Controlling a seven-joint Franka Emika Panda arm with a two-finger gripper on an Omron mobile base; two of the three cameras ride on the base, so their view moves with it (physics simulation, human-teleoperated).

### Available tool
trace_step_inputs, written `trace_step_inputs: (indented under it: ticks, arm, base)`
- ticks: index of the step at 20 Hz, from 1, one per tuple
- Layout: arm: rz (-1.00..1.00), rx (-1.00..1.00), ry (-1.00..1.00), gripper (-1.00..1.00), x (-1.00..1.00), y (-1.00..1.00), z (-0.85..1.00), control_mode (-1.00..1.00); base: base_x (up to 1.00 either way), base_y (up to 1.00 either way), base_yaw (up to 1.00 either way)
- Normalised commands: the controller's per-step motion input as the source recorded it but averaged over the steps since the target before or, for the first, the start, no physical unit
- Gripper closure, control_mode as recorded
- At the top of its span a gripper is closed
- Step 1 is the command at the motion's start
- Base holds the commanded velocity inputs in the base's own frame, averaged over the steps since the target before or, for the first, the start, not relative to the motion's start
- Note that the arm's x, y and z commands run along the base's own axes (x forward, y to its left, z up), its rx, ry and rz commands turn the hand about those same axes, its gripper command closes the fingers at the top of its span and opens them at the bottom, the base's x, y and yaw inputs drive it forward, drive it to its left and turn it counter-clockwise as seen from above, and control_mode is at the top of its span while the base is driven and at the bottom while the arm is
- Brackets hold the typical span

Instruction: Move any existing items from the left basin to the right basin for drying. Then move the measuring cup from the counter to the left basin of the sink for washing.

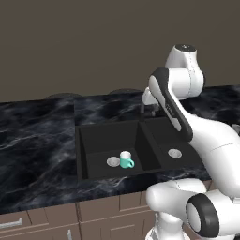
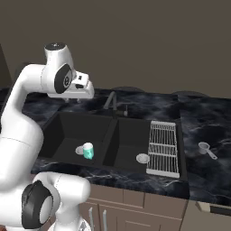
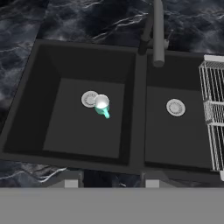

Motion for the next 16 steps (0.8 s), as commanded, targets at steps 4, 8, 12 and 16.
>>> trace_step_inputs:
  ticks: [4,8,12,16]
  arm:
    - [0.0,0.0,-0.05,-1.0,-0.05,0.0,-0.04,-1.0]
    - [0.0,-0.03,-0.07,-1.0,-0.07,0.01,-0.2,-1.0]
    - [0.0,-0.05,-0.05,-1.0,-0.05,0.1,-0.33,-1.0]
    - [0.0,-0.05,0.0,-1.0,0.0,0.13,-0.35,-1.0]
  base:
    - [0.0,0.0,0.0]
    - [0.0,0.0,0.0]
    - [0.0,0.0,0.0]
    - [0.0,0.0,0.0]
